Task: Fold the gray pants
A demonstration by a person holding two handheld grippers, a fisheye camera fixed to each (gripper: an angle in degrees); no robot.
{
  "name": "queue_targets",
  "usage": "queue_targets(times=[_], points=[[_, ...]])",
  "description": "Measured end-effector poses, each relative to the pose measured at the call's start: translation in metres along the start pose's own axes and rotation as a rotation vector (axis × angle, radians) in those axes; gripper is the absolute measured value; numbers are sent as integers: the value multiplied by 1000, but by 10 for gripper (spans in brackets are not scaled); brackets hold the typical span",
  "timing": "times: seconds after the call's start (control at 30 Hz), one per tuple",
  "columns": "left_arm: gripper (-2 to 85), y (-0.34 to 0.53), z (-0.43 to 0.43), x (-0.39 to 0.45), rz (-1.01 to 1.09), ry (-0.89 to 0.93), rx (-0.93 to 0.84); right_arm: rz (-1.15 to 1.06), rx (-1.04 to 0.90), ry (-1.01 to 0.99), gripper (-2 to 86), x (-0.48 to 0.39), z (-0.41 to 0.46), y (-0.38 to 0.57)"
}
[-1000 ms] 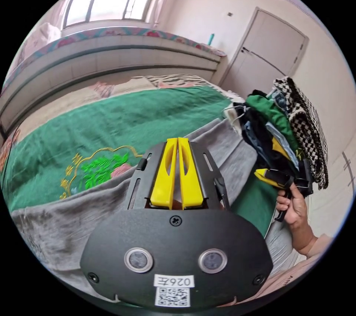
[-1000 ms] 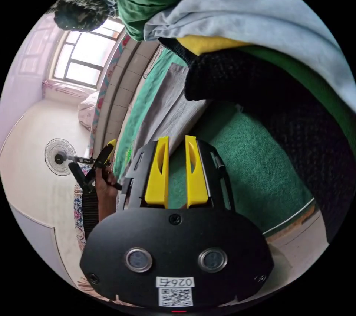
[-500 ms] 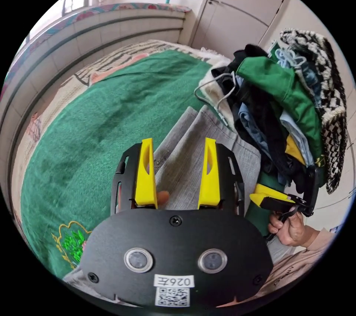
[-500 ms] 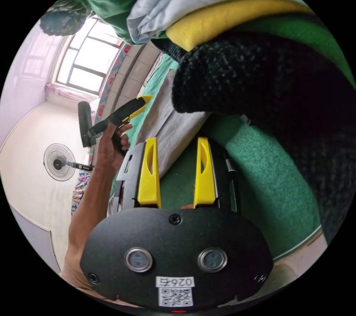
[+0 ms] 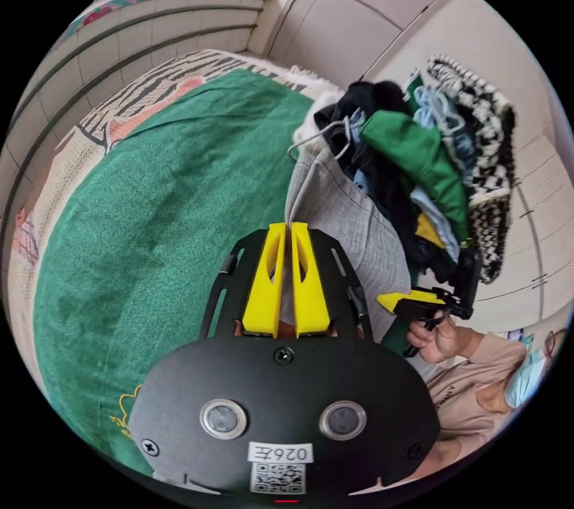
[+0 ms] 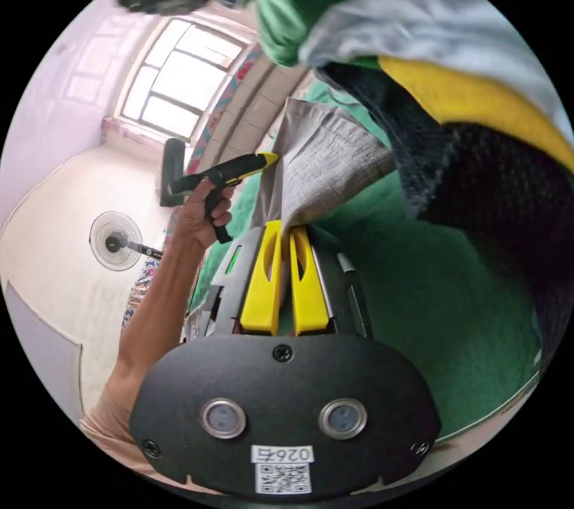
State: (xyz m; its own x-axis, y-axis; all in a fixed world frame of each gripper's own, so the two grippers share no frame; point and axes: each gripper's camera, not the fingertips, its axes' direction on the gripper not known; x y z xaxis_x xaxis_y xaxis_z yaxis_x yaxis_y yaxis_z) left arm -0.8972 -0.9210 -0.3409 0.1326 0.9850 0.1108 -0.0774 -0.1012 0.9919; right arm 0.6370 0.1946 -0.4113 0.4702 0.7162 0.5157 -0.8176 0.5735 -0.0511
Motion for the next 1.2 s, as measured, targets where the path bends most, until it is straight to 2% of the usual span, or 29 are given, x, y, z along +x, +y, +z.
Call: queue_targets(times=[0.17, 0.4, 0.5, 0.6, 0.67, 0.7, 0.77, 0.83, 0.9, 1.0, 1.1, 1.2], points=[[0, 55, -82, -36, 56, 196, 194, -285, 110, -36, -13, -105, -21, 22], [1, 189, -193, -83, 99, 291, 410, -747, 133, -25, -14, -256, 2, 77], [3, 282, -229, -109, 57, 223, 465, -892, 40, -76, -12, -310, 39, 100], [6, 386, -239, -150, -102, 153, 419, -1108, -182, -89, -3, -365, 105, 131], [-5, 472, -239, -189, -341, 80, 369, -1324, -436, 49, 14, -398, 170, 162], [-7, 495, -242, -197, -411, 60, 387, -1370, -479, 90, 21, -402, 182, 170], [-9, 579, -261, -216, -589, 88, 542, -1457, -564, 168, 38, -412, 209, 184], [-10, 620, -277, -213, -617, 155, 704, -1474, -582, 154, 48, -423, 211, 178], [-10, 633, -287, -199, -600, 175, 798, -1470, -560, 102, 67, -434, 208, 163], [-10, 603, -292, -164, -499, 162, 793, -1428, -543, 1, 93, -447, 213, 140], [-10, 541, -284, -121, -361, 173, 724, -1397, -683, -119, 112, -451, 235, 133], [-9, 478, -257, -72, -253, 151, 566, -1333, -766, -180, 97, -452, 246, 118]])
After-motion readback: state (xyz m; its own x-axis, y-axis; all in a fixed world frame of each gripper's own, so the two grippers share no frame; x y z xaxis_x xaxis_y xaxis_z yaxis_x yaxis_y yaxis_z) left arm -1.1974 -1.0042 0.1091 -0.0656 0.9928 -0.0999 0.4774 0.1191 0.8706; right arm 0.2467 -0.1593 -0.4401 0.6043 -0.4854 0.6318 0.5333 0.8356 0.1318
